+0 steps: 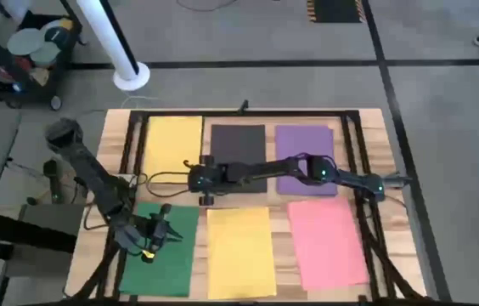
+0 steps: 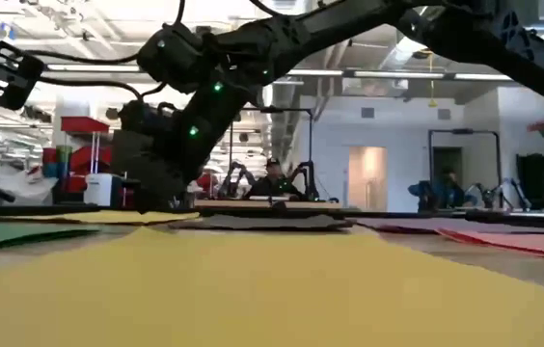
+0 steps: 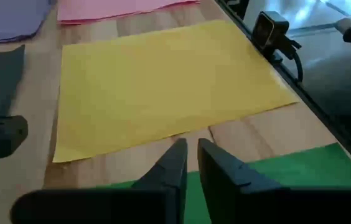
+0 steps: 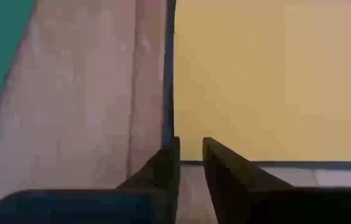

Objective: Organize paper
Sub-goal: Put the yellow paper on top of the other yellow paper in the bottom center of the table

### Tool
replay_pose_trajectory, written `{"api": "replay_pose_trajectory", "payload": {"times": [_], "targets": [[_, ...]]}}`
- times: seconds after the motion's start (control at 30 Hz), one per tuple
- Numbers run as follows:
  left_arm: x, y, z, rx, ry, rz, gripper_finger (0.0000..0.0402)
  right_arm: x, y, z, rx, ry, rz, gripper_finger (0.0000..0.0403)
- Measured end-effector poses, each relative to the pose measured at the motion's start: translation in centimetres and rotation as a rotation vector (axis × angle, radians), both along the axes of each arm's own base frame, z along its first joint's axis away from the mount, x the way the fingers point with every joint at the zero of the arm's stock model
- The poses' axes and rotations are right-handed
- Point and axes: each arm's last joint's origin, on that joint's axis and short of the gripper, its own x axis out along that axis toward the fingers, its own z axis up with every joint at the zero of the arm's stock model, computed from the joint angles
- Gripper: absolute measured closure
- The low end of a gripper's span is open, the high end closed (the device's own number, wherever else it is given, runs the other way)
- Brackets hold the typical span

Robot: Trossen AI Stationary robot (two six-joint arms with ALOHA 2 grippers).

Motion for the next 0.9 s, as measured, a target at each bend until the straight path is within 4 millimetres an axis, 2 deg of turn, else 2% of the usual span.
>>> {"api": "replay_pose_trajectory", "payload": {"times": [0.27, 0.33, 0.5, 0.9], "targets": [[0.0, 0.1, 0.0, 0.096, -0.030, -0.033, 0.0366, 0.0, -0.8, 0.0, 0.008, -0.006, -0.011, 0.0258], [0.1, 0.1, 0.0, 0.121, -0.042, -0.026, 0.0366, 0.3, -0.9, -0.7, 0.010, -0.020, -0.011, 0.0252], [0.1, 0.3, 0.1, 0.073, -0.057, 0.079, 0.0366, 0.4, -0.9, -2.0, -0.007, 0.008, 0.013, 0.0251], [0.0, 0.4, -0.2, 0.007, -0.017, 0.109, 0.0366, 0.9, -0.5, -1.1, -0.002, -0.038, 0.018, 0.0261]]}}
